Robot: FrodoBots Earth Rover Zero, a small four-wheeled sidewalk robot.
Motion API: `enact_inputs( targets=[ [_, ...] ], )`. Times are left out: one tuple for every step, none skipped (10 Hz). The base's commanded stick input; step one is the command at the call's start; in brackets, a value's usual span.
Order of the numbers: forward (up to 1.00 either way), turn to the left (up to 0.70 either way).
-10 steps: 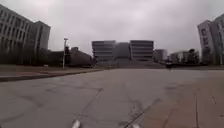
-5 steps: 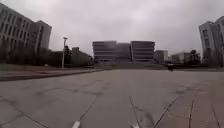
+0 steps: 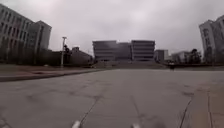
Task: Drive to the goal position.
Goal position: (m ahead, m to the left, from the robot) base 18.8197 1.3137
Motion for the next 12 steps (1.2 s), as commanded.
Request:
enact_inputs(
  targets=[
    [0.70, 0.00],
    [0.70, 0.00],
    [0.70, 0.00],
    [0.70, 0.00],
    [0.70, 0.00],
    [0.70, 0.00],
    [0.70, 0.00],
    [0.70, 0.00],
    [0.70, 0.00],
    [0.70, 0.00],
    [0.70, 0.00],
    [0.70, 0.00]
  ],
)
